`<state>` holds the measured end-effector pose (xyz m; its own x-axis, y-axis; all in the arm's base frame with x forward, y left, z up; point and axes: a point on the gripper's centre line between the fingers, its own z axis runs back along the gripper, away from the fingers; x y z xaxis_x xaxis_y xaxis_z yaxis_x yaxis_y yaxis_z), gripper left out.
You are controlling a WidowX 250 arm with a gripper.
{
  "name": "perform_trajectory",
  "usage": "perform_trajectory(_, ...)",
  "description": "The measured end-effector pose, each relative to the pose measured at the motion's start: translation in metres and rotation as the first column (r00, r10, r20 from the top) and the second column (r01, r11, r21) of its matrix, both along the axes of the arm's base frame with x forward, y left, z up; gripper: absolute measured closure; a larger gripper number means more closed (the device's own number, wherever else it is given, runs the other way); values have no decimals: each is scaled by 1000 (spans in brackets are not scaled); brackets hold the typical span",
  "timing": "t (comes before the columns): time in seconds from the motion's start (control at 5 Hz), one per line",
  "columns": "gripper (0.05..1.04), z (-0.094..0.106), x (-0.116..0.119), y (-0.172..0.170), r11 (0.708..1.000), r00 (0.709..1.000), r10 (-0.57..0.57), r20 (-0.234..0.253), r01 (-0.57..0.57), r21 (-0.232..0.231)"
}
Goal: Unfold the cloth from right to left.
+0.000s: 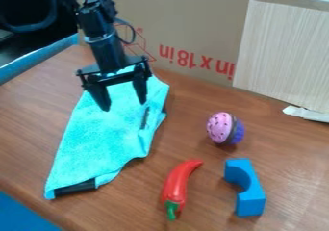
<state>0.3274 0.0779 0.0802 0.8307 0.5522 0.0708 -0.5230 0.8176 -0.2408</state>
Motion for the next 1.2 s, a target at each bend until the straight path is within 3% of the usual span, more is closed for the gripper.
perform_trajectory(0.4,84,-3,9,-11,999,999,32,5,-32,-17)
perform_trajectory(0.8,84,-20,14,-15,998,1000,15,11,-15,54)
perform_trajectory(1.2,129,-37,11,-22,993,998,7,-60,0,117)
